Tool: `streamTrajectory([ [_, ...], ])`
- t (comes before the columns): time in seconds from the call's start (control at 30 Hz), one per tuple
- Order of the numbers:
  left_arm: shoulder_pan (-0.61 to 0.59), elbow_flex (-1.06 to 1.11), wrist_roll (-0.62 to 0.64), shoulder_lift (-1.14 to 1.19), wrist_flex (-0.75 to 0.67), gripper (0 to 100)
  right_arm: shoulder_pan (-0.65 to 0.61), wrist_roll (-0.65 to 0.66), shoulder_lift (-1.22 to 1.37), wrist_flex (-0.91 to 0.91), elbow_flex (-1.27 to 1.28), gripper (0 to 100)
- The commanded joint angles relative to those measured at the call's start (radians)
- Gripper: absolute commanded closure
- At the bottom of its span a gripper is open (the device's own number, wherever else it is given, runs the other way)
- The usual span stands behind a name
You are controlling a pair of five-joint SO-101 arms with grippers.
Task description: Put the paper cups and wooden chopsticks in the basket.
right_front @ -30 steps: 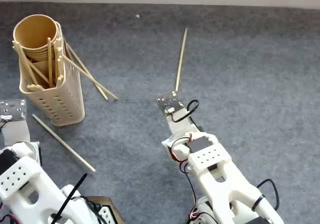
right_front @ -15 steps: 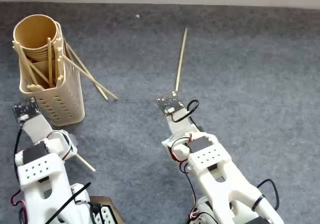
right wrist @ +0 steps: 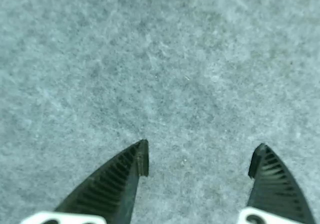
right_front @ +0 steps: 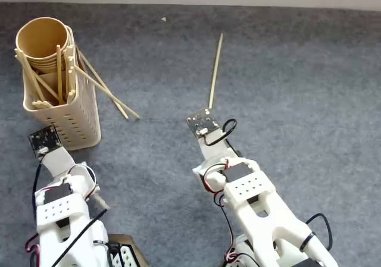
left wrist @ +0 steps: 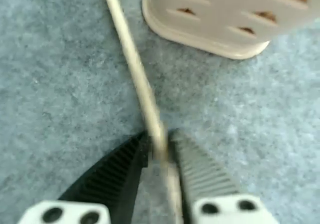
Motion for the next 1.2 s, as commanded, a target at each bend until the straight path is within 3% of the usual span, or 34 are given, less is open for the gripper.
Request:
streamTrajectory([
  [0.0, 0.005, -0.010, 0.008, -0.008, 0.028, 100, -0.007, 0.011, -0.024, -0.016, -0.005, 68.4],
  [0.2, -0.004, -0.094, 0.008, -0.008, 0.043, 99, -0.007, 0.011, -0.024, -0.016, -0.005, 68.4],
  [0.47, -0.223, -0.404, 0.115, -0.008, 0.109, 99, -0.008, 0.011, -0.024, -0.016, -0.005, 68.4],
  [0.6, -0.245, -0.641, 0.130, -0.008, 0.064, 99, -0.024, 0.011, -0.024, -0.016, -0.005, 68.4],
  [0.67, -0.229, -0.773, 0.130, -0.008, -0.037, 99, -0.036, 0.011, -0.024, -0.016, -0.004, 68.4],
  [0.77, -0.191, -0.912, 0.129, 0.001, -0.299, 99, -0.039, 0.011, -0.024, -0.016, 0.007, 68.4],
  [0.9, -0.081, -0.944, 0.100, 0.001, -0.664, 99, -0.039, 0.011, -0.024, -0.022, 0.013, 68.4],
  [1.07, 0.130, -0.880, -0.219, 0.059, -0.855, 99, -0.039, 0.011, -0.024, -0.054, 0.018, 68.4],
  [1.17, 0.180, -0.779, -0.354, 0.142, -1.010, 99, -0.038, 0.011, -0.024, -0.056, 0.018, 68.4],
])
